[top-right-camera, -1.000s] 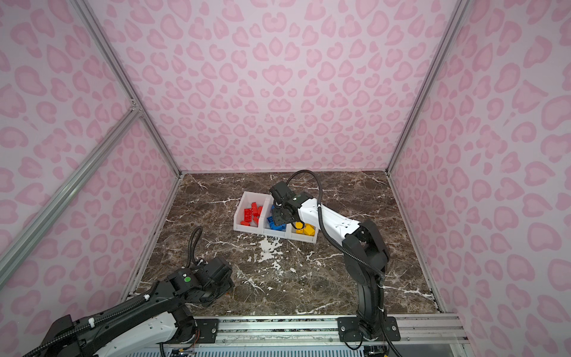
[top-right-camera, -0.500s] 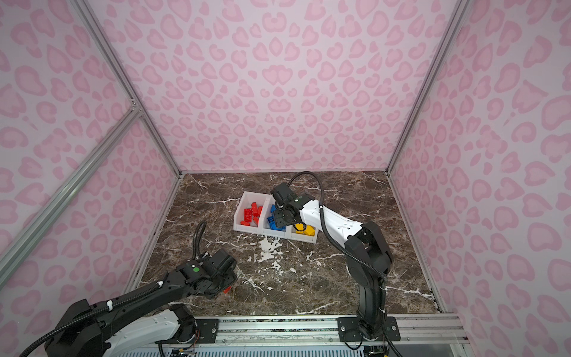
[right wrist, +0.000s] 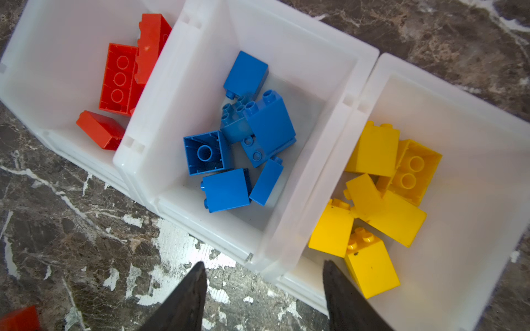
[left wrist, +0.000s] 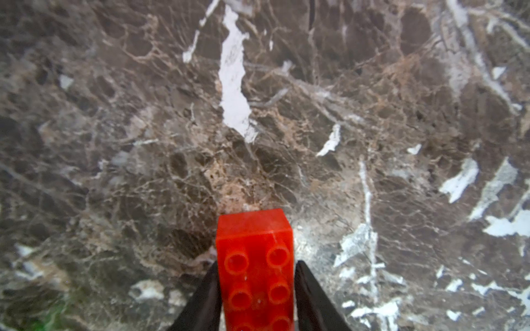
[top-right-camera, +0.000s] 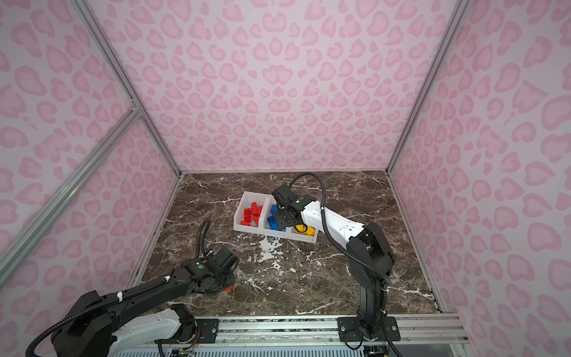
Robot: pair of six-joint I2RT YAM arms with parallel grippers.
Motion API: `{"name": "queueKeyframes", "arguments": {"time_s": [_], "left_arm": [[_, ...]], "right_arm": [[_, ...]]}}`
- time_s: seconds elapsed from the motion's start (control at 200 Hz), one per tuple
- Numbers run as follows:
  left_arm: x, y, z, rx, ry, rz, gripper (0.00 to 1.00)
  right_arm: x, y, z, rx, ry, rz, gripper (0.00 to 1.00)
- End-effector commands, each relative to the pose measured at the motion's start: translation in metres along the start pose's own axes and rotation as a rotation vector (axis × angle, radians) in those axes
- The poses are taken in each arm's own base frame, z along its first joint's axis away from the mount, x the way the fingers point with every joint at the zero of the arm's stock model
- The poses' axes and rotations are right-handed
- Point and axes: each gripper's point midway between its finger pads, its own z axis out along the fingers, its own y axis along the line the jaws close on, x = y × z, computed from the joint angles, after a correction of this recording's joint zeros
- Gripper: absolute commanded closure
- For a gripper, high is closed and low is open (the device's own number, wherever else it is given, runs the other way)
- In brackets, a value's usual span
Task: Sort the legos into containers by color
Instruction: 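Carry the red brick into the red compartment and release it while the right gripper hovers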
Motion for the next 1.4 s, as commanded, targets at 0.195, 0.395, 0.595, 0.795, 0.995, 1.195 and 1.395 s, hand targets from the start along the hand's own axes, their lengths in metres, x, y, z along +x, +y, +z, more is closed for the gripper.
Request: {"name": "queueKeyframes", "arguments": {"time_s": [0.195, 0.395, 0.595, 0.795, 0.995, 1.195, 1.395], "left_arm": [[-0.010, -0.014, -0.007, 0.025, -0.034, 0.048, 0.62], [-0.037, -0.045, -0.026, 0.085, -0.096, 0.076, 0.67], [-0.102, -0.098, -0.050, 0.155, -0.184, 0.104, 0.68], [-0.169, -0.155, -0.056, 0.179, -0.217, 0.175, 0.68], [-0.205, -0.186, -0.034, 0.175, -0.189, 0.215, 0.68], [-0.215, -0.198, -0.025, 0.212, -0.194, 0.227, 0.46], [-0.218, -0.195, -0.030, 0.213, -0.218, 0.229, 0.39]], "right_arm": [[-0.002, -0.006, -0.006, 0.018, -0.025, 0.010, 0.35], [0.002, -0.012, -0.013, 0.027, -0.030, 0.017, 0.36], [0.004, -0.019, -0.026, 0.035, -0.050, 0.026, 0.36], [0.009, -0.030, -0.039, 0.051, -0.070, 0.047, 0.36], [0.020, -0.038, -0.047, 0.063, -0.074, 0.063, 0.37], [0.025, -0.046, -0.053, 0.075, -0.077, 0.073, 0.36], [0.026, -0.050, -0.056, 0.082, -0.080, 0.078, 0.35]]}}
